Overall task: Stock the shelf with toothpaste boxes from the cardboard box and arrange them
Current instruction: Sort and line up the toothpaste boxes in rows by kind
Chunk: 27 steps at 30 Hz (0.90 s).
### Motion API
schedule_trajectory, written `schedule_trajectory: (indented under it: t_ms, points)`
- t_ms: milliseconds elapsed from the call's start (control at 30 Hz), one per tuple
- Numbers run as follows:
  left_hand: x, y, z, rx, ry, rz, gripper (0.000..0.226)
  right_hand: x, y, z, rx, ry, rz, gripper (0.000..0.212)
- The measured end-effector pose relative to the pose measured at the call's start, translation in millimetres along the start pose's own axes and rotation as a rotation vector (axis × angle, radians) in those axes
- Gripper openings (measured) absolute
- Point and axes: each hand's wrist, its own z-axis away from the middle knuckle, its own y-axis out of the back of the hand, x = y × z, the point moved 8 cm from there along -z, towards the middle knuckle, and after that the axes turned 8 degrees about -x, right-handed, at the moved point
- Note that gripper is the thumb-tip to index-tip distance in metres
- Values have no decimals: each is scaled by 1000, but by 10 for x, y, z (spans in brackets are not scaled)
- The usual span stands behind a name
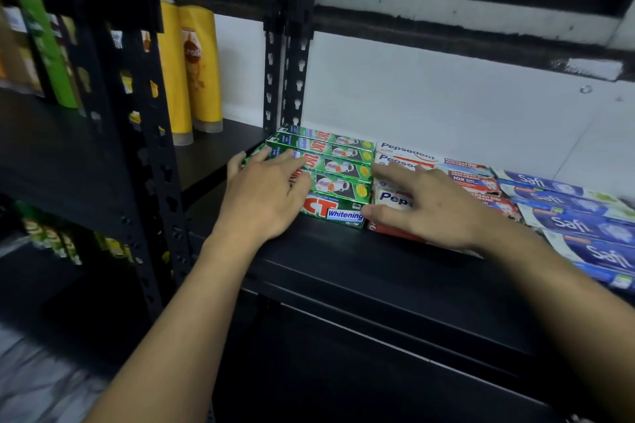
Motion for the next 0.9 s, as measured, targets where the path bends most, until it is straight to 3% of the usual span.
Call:
schedule_trajectory:
  t_ms: [233,767,900]
  points:
    - [3,-6,0,5,9,-31,49,57,-98,-70,-39,37,-60,104]
    - [4,9,2,3,20,-19,48,27,-33,-87,-19,85,-139,96]
    - [-7,15,1,7,23,-16,50,161,169,-142,30,27,-158,96]
